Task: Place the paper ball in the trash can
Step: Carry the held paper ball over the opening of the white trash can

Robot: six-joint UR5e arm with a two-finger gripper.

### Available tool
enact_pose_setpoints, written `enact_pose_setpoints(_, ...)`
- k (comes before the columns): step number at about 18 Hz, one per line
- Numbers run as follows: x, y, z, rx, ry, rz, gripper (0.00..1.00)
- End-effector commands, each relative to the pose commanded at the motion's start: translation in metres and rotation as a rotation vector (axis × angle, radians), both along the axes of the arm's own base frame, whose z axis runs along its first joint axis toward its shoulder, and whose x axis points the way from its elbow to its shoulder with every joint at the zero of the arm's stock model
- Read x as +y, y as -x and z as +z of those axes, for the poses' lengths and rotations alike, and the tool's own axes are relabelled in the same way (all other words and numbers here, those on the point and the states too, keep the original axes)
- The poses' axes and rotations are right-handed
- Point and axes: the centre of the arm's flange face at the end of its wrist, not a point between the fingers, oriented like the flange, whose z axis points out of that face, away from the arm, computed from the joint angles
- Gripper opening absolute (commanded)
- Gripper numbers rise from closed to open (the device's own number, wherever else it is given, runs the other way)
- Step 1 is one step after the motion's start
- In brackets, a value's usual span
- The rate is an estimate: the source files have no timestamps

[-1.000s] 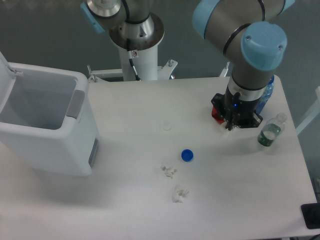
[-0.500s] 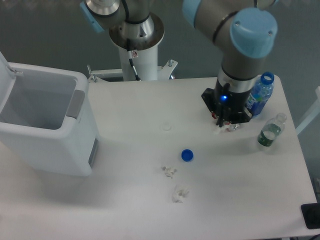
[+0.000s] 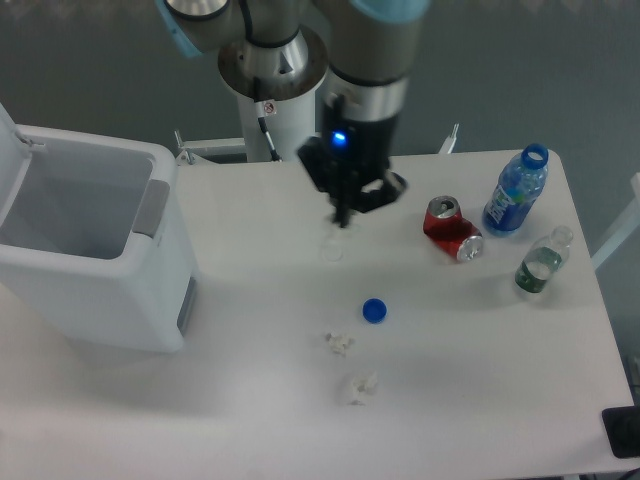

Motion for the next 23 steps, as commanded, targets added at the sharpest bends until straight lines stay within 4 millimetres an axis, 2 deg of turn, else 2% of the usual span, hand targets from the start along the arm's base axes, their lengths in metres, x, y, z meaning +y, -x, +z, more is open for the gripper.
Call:
enact_pose_setpoints(5, 0.023, -0.066, 0.018, -0.069, -0.077, -0.031, 0.07)
enact_pose_setpoints(9, 0.035, -0.112, 0.023, -0.102, -0.095, -0.082, 0.08)
enact_pose_setpoints(13, 0.048, -0.156, 0.02, -0.124, -0.097, -0.172, 0.16)
enact_pose_setpoints(14, 0.049, -0.161, 0.018, -0.126, -0.094, -0.183, 0.22)
enact_pose_setpoints(16, 0.049, -0.166, 0.01, -0.135, -0.082, -0.191, 0.44)
enact_pose_setpoints(17, 0.05, -0.173, 0.005, -0.142, -0.074, -0.203, 0.65)
enact_pose_setpoints(18, 0.051, -0.178, 0.003, -0.145, -0.069, -0.21, 0.91)
enact_pose_setpoints(19, 0.051, -0.178, 0.002, -0.146, -0.067, -0.209, 1.0)
enact_pose_setpoints(23, 0.047, -0.178, 0.007, -0.151, -0.08, -0.201, 1.0)
